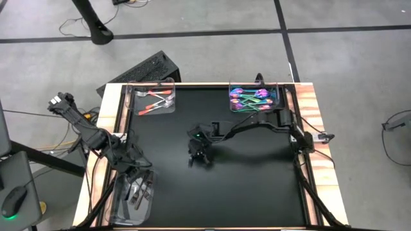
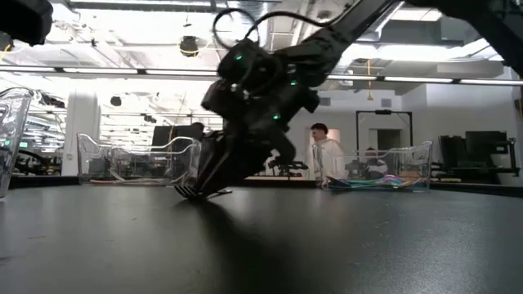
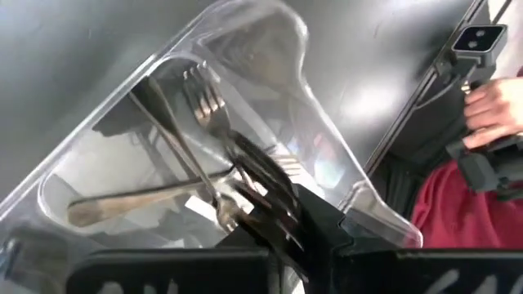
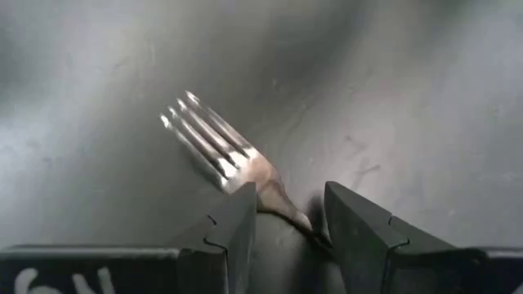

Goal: Sort silverware by color (type)
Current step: Put the black fork into bottom transparent bin

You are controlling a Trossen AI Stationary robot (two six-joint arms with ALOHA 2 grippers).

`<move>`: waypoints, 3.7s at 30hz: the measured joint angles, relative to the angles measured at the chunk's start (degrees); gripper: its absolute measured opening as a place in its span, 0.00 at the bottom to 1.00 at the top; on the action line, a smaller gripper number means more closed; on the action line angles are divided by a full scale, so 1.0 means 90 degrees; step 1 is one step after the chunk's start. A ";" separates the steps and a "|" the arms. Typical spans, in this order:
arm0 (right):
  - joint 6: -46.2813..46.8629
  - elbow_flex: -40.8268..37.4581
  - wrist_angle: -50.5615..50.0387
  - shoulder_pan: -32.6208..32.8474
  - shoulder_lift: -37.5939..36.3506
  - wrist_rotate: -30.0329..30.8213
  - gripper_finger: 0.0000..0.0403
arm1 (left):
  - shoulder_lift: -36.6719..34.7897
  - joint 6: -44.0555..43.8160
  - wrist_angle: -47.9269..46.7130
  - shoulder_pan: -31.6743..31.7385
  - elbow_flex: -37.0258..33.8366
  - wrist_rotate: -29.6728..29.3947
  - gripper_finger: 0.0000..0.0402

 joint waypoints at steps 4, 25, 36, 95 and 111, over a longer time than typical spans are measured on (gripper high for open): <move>-0.0514 0.0707 -0.1109 -0.0008 0.0282 0.0021 0.41 | 0.0002 0.0312 0.0050 -0.0013 0.0000 -0.0362 0.08; 0.0190 0.1515 -0.2728 -0.0163 0.0664 -0.0083 0.16 | -0.0764 0.0809 -0.0224 -0.0013 0.0310 -0.2871 0.34; 0.2328 0.1476 -0.2577 -0.0073 0.0224 -0.0282 0.15 | -0.0913 0.2455 -0.0239 0.0148 0.0311 -0.4850 0.34; 0.2645 0.0901 -0.0529 -0.1166 -0.0229 -0.0289 0.01 | 0.0389 0.4361 0.3258 0.1850 -0.1156 -0.5142 0.38; 0.3362 0.0478 0.3122 -0.0941 -0.0371 0.1408 0.01 | 0.0530 0.3733 0.2765 0.2251 -0.1156 -0.5370 0.38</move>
